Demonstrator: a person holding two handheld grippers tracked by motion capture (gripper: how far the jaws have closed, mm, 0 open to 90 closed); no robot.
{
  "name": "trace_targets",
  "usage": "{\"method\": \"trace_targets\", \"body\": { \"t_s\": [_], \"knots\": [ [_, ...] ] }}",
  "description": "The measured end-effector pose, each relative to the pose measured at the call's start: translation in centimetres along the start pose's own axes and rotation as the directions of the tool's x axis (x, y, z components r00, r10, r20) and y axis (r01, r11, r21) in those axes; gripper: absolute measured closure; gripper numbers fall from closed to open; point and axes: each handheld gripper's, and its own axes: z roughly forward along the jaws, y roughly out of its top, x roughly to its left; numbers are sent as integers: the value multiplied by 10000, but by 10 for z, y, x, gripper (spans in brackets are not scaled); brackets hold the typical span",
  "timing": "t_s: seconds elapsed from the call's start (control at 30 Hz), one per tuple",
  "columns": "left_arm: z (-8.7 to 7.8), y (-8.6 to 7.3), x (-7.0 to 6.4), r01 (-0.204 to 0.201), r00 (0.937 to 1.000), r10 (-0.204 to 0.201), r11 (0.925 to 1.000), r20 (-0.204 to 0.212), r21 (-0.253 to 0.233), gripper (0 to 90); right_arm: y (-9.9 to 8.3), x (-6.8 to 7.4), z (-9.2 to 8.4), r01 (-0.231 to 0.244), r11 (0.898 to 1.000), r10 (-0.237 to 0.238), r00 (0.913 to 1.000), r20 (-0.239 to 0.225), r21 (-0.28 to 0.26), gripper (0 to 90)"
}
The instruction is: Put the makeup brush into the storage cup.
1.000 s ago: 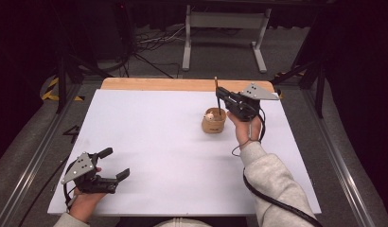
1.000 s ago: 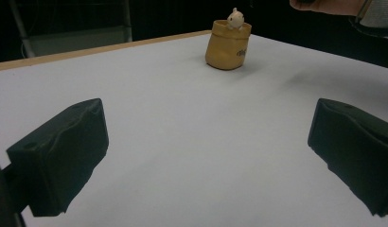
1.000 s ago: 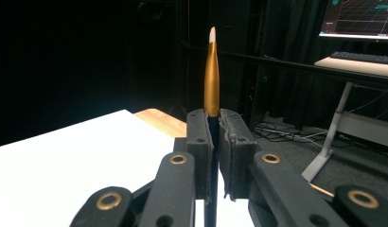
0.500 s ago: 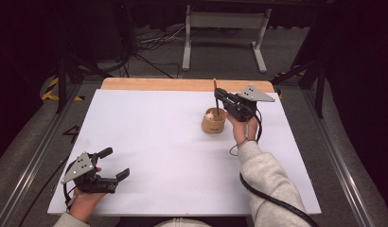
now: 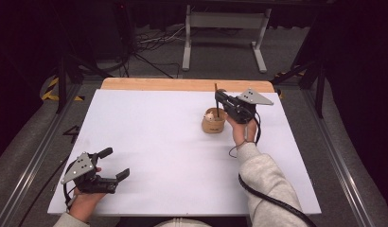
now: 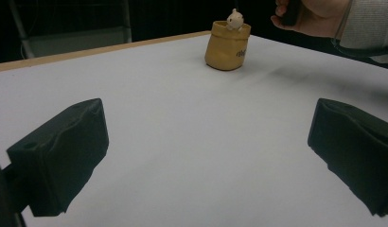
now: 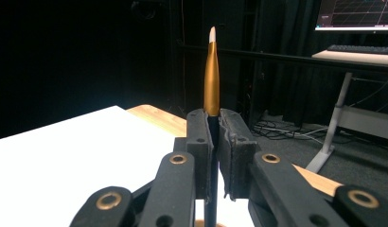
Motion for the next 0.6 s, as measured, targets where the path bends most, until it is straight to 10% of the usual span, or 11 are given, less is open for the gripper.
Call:
{"method": "trace_targets", "body": {
  "t_s": [0.6],
  "knots": [
    [-1,1,-1,-7,10000,7,10000,18,-28,4,-19,-2,3,-304,9991,302,9995,57,285,833]
  ]
}}
